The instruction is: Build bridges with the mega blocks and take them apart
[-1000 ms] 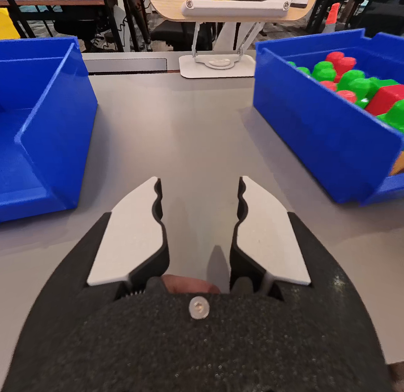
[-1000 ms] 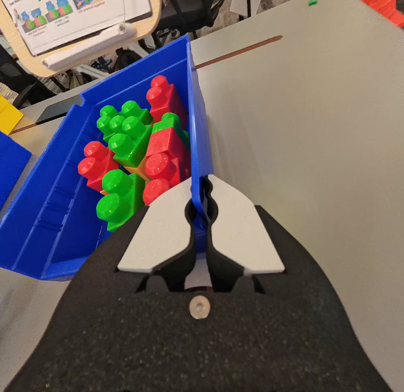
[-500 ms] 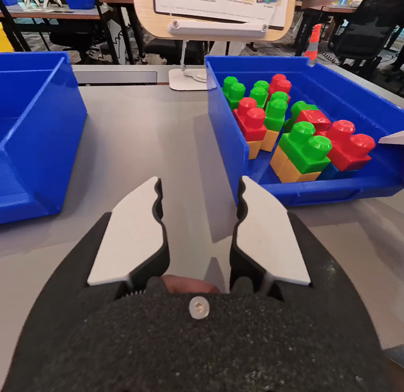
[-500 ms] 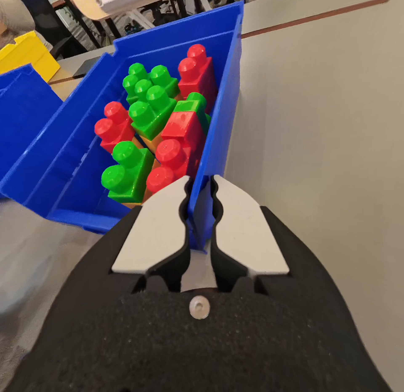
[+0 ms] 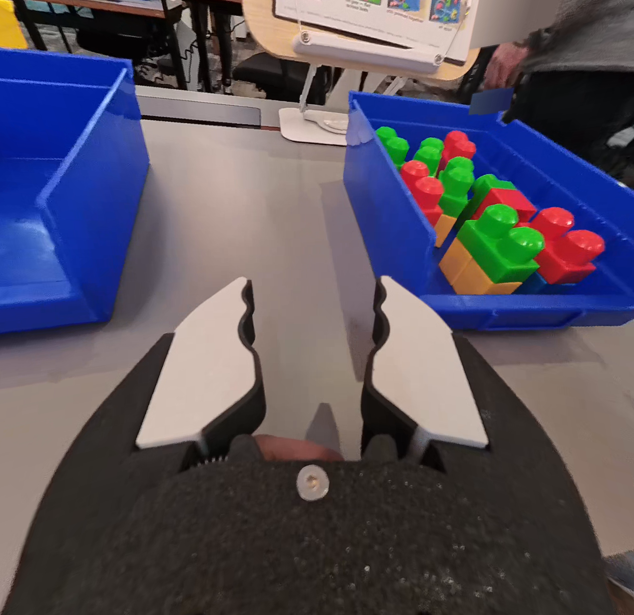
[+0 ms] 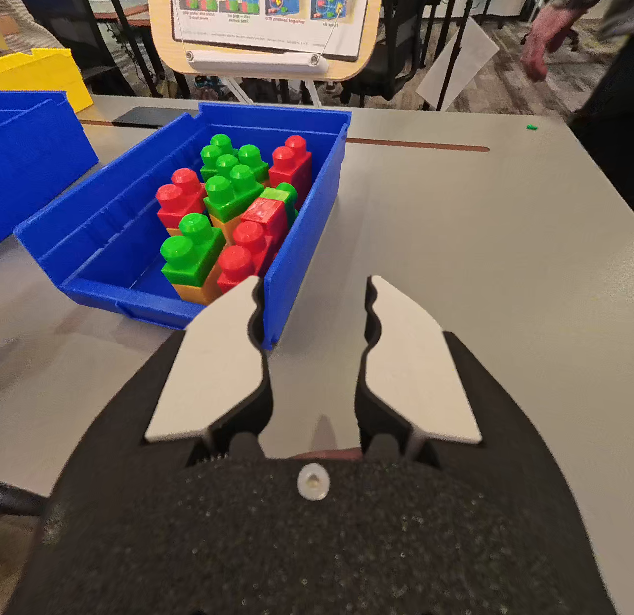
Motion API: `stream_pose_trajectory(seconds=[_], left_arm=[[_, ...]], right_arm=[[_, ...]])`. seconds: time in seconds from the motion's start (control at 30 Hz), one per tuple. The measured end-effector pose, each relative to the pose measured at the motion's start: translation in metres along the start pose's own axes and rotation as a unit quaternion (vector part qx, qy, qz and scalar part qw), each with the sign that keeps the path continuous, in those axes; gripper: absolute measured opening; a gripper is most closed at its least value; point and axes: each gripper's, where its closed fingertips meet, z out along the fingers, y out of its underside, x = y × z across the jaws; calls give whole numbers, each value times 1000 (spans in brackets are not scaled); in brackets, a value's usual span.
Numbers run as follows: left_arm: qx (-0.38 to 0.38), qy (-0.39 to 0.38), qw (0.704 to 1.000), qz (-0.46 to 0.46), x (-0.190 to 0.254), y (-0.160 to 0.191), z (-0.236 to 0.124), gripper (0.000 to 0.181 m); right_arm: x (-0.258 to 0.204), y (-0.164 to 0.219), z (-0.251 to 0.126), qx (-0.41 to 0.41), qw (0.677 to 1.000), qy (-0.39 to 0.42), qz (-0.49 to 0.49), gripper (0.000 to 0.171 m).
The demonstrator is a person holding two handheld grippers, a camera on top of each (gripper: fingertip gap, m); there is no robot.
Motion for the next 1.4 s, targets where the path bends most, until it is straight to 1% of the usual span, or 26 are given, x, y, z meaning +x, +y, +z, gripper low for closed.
stream_pose_trajectory(seconds=[0.17,0.33,0.47,0.7,0.97,1.2,1.33,1.4], left_arm=[[26,22,999,33,27,-11,4,70],[7,56,998,17,53,-10,15,73],[5,60,998,29,62,-12,22,73],[4,50,998,32,57,-14,25,72],[-4,52,998,37,63,-11,27,70],[-16,50,998,28,67,-11,38,68],[-27,51,998,34,74,-10,48,66],[-33,48,997,42,77,-6,52,65]], right_arm=[[1,11,-1,3,1000,12,2,60],[-8,25,6,-9,1000,-2,5,60],[-10,24,10,-9,1000,-11,14,60],[-10,16,12,-3,1000,-14,8,60],[-21,19,22,-11,1000,-23,3,60],[-24,20,27,-21,1000,-18,-4,59],[-25,19,39,-33,999,-17,-4,56],[-27,17,44,-34,999,-15,-10,49]])
